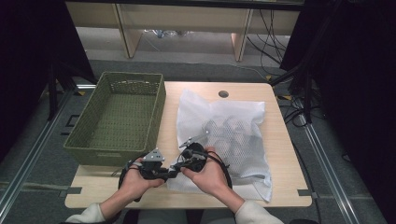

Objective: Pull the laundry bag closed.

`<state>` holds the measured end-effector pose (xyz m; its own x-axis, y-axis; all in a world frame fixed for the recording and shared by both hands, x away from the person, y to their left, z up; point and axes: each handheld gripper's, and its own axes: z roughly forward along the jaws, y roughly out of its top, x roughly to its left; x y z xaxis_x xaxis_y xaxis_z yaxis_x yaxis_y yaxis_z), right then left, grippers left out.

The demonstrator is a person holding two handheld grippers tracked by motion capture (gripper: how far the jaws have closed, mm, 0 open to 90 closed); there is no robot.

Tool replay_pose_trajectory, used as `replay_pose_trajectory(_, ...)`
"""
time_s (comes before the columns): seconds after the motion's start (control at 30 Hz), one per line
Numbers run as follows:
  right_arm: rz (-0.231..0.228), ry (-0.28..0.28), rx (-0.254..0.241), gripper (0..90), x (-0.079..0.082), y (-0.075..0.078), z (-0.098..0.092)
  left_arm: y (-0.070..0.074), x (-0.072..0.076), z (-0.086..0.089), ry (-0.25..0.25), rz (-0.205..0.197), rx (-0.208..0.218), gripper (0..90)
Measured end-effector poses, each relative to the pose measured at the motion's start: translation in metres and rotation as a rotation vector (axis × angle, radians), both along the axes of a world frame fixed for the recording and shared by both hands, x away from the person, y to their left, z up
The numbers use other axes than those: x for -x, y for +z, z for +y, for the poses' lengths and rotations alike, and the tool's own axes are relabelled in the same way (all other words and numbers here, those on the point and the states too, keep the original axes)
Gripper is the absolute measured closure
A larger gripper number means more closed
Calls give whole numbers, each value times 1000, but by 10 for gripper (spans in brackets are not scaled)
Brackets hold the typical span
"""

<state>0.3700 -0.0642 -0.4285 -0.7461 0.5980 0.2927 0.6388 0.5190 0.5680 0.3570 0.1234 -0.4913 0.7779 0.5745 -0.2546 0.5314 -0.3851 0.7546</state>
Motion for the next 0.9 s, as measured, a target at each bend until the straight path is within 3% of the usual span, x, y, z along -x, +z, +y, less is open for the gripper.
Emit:
replay_pose_trajectory(0.13, 5, -9, 1, 870, 0, -1, 0, 2, 3, -2, 19, -8, 17, 880)
replay_pose_trajectory(0.27, 2, -42, 14, 870, 3, 0, 0, 3, 3, -1, 20, -13, 3, 882)
replay_pose_trajectory(0.33, 6, -55, 19, 871, 4, 1, 0, 3, 5, -2, 30, -9, 25, 883)
replay_pose_trajectory(0.4, -2, -39, 17, 871, 2, 0, -1, 4, 5, -2, 33, -10, 28, 884)
replay_pose_trajectory(0.43, -4, -44, 19, 871, 3, 1, -1, 5, 4, 0, 18, -5, 8, 883)
replay_pose_trajectory(0.47, 2, -53, 19, 871, 3, 1, -1, 5, 5, -1, 40, -21, 12, 884)
replay_pose_trajectory(0.5, -1, -52, 19, 871, 4, 1, -1, 5, 6, -3, 47, -14, 34, 884)
replay_pose_trajectory(0.57, 11, -61, 21, 871, 3, 0, -1, 5, 6, -3, 51, -14, 36, 884)
replay_pose_trajectory(0.63, -7, -44, 27, 871, 3, 0, -2, 5, 6, -3, 45, -15, 30, 884)
replay_pose_trajectory(0.67, 4, -62, 29, 871, 4, 1, -1, 5, 6, -2, 45, -18, 6, 884)
replay_pose_trajectory(0.7, -29, -53, 38, 871, 4, 1, -1, 5, 5, -2, 25, -28, 5, 883)
replay_pose_trajectory(0.73, -18, -47, 30, 872, 4, 1, 0, 5, 5, -2, 26, -29, -4, 882)
replay_pose_trajectory(0.8, -2, -48, 25, 872, 5, 2, 0, 5, 5, -4, 23, -6, 3, 875)
replay_pose_trajectory(0.87, -17, -56, 37, 872, 6, 3, 0, 5, 4, -3, 4, -20, -1, 838)
replay_pose_trajectory(0.9, -22, -48, 35, 872, 6, 3, 1, 5, 5, -5, 7, -12, 17, 821)
